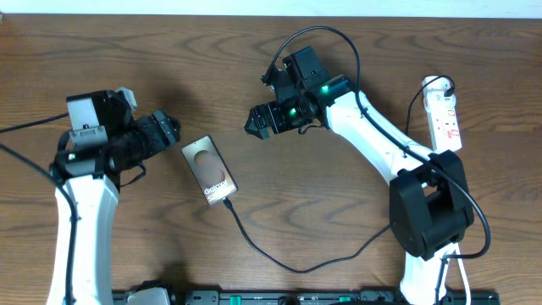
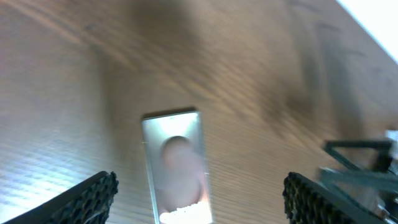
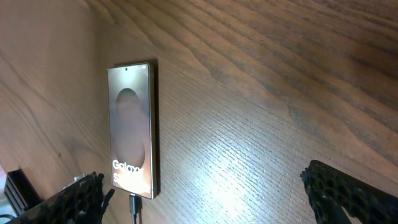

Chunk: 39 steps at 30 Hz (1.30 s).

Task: Plug charger to phone and switch on socket
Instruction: 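Move the right gripper to the white power strip at right, then press the power strip's orange switch beside the charger with the right gripper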

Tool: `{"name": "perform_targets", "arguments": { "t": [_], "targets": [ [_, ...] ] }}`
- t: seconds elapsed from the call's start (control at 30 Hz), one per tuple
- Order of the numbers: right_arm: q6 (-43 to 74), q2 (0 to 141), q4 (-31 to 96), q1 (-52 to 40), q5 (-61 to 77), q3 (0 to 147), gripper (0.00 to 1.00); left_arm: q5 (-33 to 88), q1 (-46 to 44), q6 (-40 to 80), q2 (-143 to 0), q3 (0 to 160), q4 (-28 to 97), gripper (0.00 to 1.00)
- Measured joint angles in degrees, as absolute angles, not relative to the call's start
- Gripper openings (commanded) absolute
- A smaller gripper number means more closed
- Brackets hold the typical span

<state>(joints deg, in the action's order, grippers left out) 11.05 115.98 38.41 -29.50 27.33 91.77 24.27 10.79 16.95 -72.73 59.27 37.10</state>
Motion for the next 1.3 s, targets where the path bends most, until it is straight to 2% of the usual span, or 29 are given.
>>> {"name": "perform_targets", "arguments": {
  "t": [0.3,0.67,0.87,1.3],
  "targets": [
    [11.0,107.1,42.3,-26.7,26.5,91.8,0.99,27.3,6.9,16.5,-68.1,59.3,36.8,0.91],
    [10.0,88.8,57.2,-7.2,19.2,92.2,0.99,28.2,4.7,16.4,-67.9,59.3,34.3,0.91],
    [8.3,88.8,63.1,2.7,16.7,92.2,0.99,28.1,4.7,16.4,-67.9,59.3,34.0,0.91],
    [5.6,90.9,65.1,11.2,9.0,92.2,0.99,28.1,4.7,16.4,-67.9,59.3,34.0,0.91]
  ]
}}
